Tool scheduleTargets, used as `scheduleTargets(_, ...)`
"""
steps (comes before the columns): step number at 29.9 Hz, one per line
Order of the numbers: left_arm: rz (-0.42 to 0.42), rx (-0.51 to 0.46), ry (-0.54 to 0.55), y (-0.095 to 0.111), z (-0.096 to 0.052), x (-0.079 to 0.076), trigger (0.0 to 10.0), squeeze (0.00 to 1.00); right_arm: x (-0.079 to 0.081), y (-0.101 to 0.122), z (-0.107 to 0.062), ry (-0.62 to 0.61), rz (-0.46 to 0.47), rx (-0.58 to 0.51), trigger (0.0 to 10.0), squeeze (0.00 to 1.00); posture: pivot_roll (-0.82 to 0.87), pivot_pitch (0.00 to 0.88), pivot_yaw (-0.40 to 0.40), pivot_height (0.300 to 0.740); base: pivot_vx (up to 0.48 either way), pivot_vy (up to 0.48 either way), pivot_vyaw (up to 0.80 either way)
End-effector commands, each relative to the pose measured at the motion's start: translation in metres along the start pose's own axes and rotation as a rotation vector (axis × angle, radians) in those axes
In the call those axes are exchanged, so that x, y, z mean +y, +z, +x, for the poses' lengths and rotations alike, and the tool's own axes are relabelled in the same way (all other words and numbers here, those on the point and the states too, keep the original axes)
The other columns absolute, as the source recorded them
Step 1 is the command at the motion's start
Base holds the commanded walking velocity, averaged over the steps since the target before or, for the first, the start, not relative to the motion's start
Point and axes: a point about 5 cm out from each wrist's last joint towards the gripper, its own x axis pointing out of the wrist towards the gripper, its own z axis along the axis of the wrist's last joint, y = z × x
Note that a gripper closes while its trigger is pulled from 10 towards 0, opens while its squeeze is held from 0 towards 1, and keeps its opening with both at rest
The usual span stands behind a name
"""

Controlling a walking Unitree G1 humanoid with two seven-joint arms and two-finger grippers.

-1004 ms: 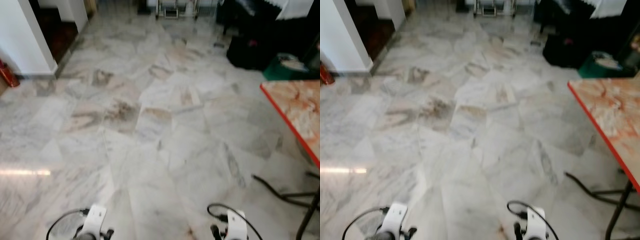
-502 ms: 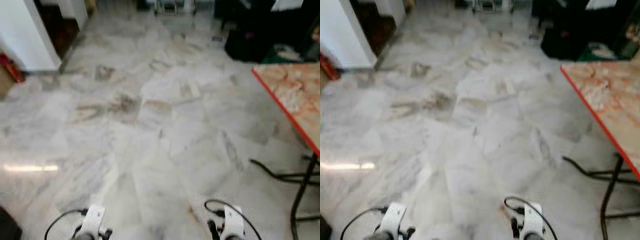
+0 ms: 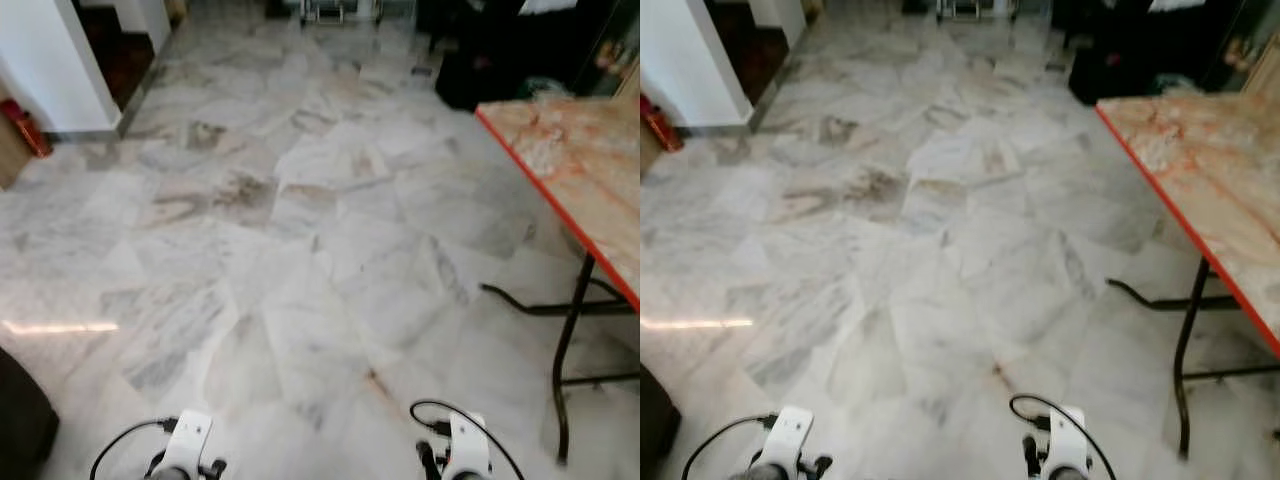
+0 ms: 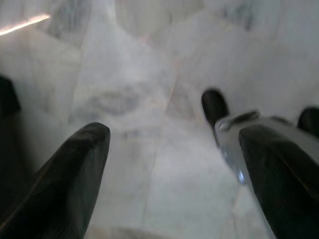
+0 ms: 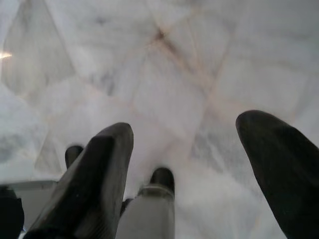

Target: Move the pillow to the sofa from floor

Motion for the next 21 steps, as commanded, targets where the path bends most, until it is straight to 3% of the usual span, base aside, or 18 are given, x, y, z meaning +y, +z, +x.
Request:
scheduleTargets(1, -0.369, 0.061, 0.087, -0.0184, -0.0074, 0.0340, 10.0, 0.00, -0.0116, 0.0705, 0.0136, 0.070, 0.157, 0.017, 10.0, 0.00, 0.05, 0.085, -0.061, 0.740, -0.345, 0.000, 0.00)
scheduleTargets(11, -0.372, 0.061, 0.089, -0.0178, -0.0075, 0.0352, 10.0, 0.00, -0.0097, 0.0729, 0.0137, 0.087, 0.145, -0.001, 10.0, 0.00, 0.05, 0.086, -0.062, 0.740, -0.339, 0.000, 0.00)
scheduleTargets(21, -0.390, 0.060, 0.085, -0.0176, -0.0076, 0.0359, 10.0, 0.00, -0.0097, 0.0740, 0.0137, 0.110, 0.147, 0.018, 10.0, 0.00, 0.06, 0.086, -0.062, 0.740, -0.337, 0.000, 0.78)
